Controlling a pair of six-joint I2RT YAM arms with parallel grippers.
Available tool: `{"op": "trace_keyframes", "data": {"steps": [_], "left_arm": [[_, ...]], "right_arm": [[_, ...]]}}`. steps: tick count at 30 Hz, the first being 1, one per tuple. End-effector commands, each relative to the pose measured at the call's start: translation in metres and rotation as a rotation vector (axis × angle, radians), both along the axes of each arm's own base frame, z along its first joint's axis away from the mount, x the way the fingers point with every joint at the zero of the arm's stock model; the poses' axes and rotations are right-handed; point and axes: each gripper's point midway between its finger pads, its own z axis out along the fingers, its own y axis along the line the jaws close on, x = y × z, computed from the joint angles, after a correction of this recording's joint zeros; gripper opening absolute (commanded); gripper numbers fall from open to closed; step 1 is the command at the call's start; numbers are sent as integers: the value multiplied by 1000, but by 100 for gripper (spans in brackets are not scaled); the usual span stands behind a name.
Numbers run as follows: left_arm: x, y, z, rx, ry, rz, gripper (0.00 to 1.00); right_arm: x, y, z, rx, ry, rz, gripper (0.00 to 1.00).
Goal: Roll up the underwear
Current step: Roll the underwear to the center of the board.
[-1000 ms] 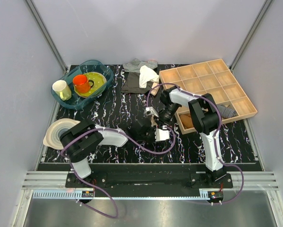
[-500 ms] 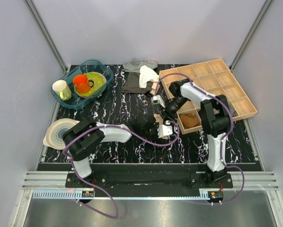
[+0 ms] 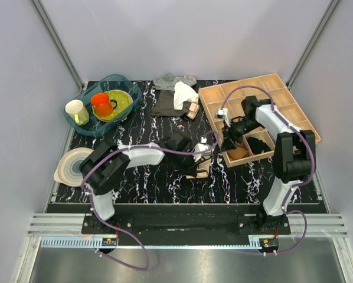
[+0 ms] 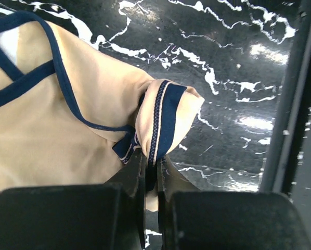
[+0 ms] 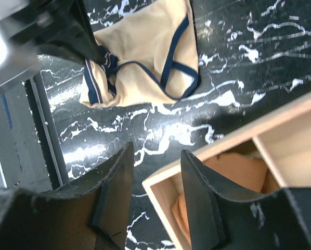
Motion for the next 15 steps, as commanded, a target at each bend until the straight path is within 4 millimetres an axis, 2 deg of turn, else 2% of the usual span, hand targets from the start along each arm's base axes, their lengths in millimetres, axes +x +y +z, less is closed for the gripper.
{"op": "trace_keyframes", "data": {"steps": [1, 2, 3, 4, 5, 6, 7, 8, 9, 10, 11, 12, 14, 15], "left_arm": [[-55, 37, -36, 233, 415, 25, 0], [-48, 29, -28, 206, 434, 16, 0], [-53, 33, -37, 239, 490, 19, 0], [-49, 31, -38, 238, 508, 23, 0], [-48, 30, -39, 228, 550, 22, 0], [-45, 27, -42, 238, 589, 21, 0], [-44, 28, -46, 248, 613, 27, 0], [-42, 28, -47, 242, 637, 23, 0], [-38, 25, -44, 230, 655, 15, 0], [-40, 28, -54, 250, 690, 18, 0], [-35, 27, -54, 243, 703, 21, 0], [-37, 30, -55, 252, 736, 20, 0], [-29, 27, -61, 242, 770, 36, 1], [-29, 27, -61, 247, 792, 38, 1]], "right_arm": [[-5, -10, 22, 56, -153, 4, 50], [-8, -13, 30, 62, -213, 11, 50], [-22, -16, 20, 56, -206, 31, 50], [-27, -17, 18, 60, -265, 85, 51], [-34, -17, 27, 68, -337, 116, 52], [-52, -17, 16, 88, -328, 146, 52], [-58, -16, 15, 100, -397, 213, 54], [-65, -15, 22, 114, -461, 246, 61], [-78, -11, 15, 149, -463, 269, 65], [-81, -9, 16, 169, -532, 326, 69], [-85, -6, 21, 182, -597, 363, 76], [-96, 1, 16, 204, -613, 412, 79], [-94, 13, 19, 203, -716, 479, 83], [-96, 17, 10, 169, -721, 515, 82]]}}
